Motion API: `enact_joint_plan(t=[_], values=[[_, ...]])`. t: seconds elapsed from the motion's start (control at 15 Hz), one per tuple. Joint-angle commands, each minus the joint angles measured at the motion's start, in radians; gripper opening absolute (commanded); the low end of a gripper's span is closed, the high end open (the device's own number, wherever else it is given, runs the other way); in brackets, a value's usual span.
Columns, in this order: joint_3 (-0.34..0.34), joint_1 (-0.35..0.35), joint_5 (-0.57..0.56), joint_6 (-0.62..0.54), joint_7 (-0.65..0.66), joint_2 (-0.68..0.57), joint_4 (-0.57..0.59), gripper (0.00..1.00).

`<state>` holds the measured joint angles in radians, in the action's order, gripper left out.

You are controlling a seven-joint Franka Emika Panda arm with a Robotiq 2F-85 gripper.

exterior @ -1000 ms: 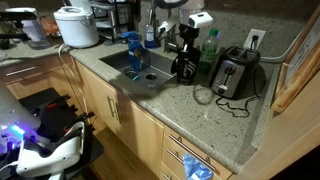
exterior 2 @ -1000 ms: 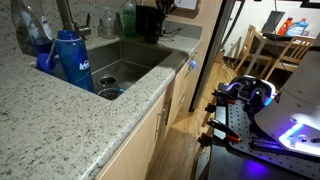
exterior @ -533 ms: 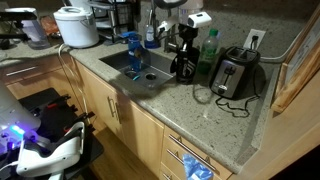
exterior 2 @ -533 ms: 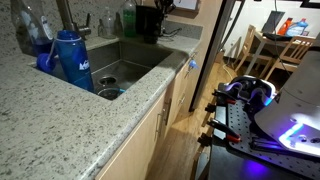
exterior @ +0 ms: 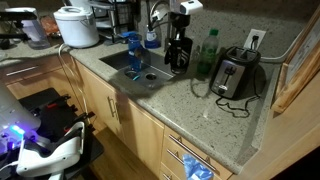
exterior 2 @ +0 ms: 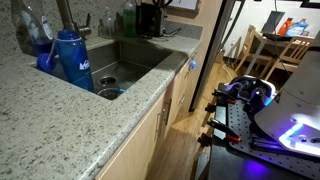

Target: Put the cup in the sink

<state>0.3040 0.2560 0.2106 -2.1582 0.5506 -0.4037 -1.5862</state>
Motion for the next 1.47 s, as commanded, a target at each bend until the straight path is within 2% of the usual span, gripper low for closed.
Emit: enact_joint_plan(t=[0.0,0.33,0.87,1.4], values=[[-0.013,-0.015,-0.023,0.015,-0.004,0.074,-0.067,0.02],[-0.018,-0.052,-0.061,0.011,0.012,0.088,-0.109,0.02],[-0.023,-0.129,-0.206,-0.032,0.02,0.124,-0.22,0.02],[-0.035,-0.135,-0.253,-0.04,-0.004,0.104,-0.28,0.02]])
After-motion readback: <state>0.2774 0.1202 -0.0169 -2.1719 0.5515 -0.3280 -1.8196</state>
